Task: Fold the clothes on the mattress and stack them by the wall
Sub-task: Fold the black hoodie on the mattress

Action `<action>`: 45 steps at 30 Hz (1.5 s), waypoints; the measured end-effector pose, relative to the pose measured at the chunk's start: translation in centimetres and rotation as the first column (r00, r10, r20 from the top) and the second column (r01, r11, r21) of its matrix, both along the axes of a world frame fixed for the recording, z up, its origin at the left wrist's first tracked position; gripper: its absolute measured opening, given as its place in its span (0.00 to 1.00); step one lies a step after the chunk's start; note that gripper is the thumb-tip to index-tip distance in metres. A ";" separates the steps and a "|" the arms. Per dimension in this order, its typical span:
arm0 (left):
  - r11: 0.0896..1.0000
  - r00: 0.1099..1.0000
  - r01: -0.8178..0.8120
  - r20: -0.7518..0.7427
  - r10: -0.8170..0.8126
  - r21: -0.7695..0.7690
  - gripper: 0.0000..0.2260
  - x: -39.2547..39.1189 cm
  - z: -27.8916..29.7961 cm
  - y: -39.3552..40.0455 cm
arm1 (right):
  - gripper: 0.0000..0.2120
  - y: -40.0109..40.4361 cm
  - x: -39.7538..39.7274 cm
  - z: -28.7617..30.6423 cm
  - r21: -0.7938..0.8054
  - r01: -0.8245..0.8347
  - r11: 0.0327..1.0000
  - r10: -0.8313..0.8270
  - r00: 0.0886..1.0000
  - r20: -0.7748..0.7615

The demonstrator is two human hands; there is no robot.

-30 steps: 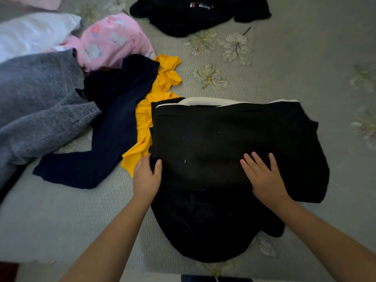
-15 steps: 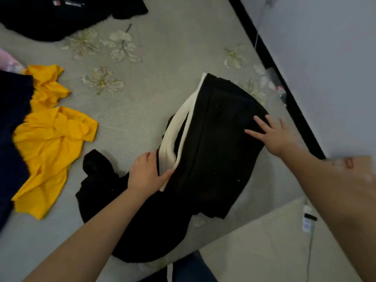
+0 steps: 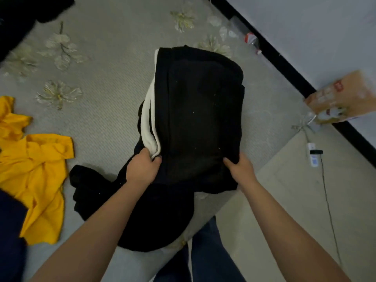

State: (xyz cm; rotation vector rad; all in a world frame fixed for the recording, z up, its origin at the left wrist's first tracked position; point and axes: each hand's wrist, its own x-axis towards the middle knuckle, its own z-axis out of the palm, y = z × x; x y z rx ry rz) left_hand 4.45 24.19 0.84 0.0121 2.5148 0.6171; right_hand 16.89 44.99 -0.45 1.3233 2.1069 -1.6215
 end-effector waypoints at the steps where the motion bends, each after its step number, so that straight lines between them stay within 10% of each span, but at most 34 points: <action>1: 0.997 0.996 0.009 0.086 -0.015 0.073 0.11 0.2 0.2 -0.2 | 0.19 1.3 0.7 0.6 0.103 -0.022 0.994 0.020 1.000 0.023; 6: 0.880 0.730 0.448 0.504 -0.462 0.157 0.07 3.8 0.7 0.8 | 0.19 7.9 4.5 1.1 0.424 -0.201 0.883 -0.011 0.894 0.447; 11: 0.883 0.885 0.465 -0.005 -0.466 -0.064 0.13 0.8 0.8 1.2 | 0.28 1.7 3.0 -0.5 0.556 -0.352 0.753 0.158 0.917 0.367; 16: 0.569 0.391 0.787 -0.522 -0.758 -0.237 0.28 -4.1 0.5 2.8 | 0.53 -8.6 0.9 -2.2 0.309 -0.440 0.843 0.352 0.886 0.302; 21: 0.029 0.051 0.828 0.023 -0.998 -0.559 0.43 -8.5 -1.6 5.3 | 0.52 -12.4 -0.8 -3.5 0.394 -0.451 0.801 0.262 0.856 0.446; 25: -0.162 -0.068 0.804 0.182 -0.981 -0.572 0.52 -9.9 -2.0 7.2 | 0.40 -10.5 -1.3 -3.8 0.441 -0.391 0.808 0.225 0.896 0.384; 35: -0.041 -0.056 0.957 -0.042 -0.998 -0.288 0.33 -12.4 -1.3 11.8 | 0.02 2.5 -0.6 -0.9 -0.112 -0.115 0.987 0.122 0.991 0.056; 41: -0.158 -0.163 0.942 0.006 -0.987 -0.296 0.49 -11.2 -1.0 12.0 | 0.06 4.9 1.9 0.1 -0.127 -0.013 0.992 0.017 0.999 0.028; 45: -0.032 -0.009 0.973 0.104 -0.995 -0.226 0.50 -9.8 -1.2 13.2 | 0.06 5.7 2.7 0.8 -0.011 -0.069 0.998 0.070 0.997 0.041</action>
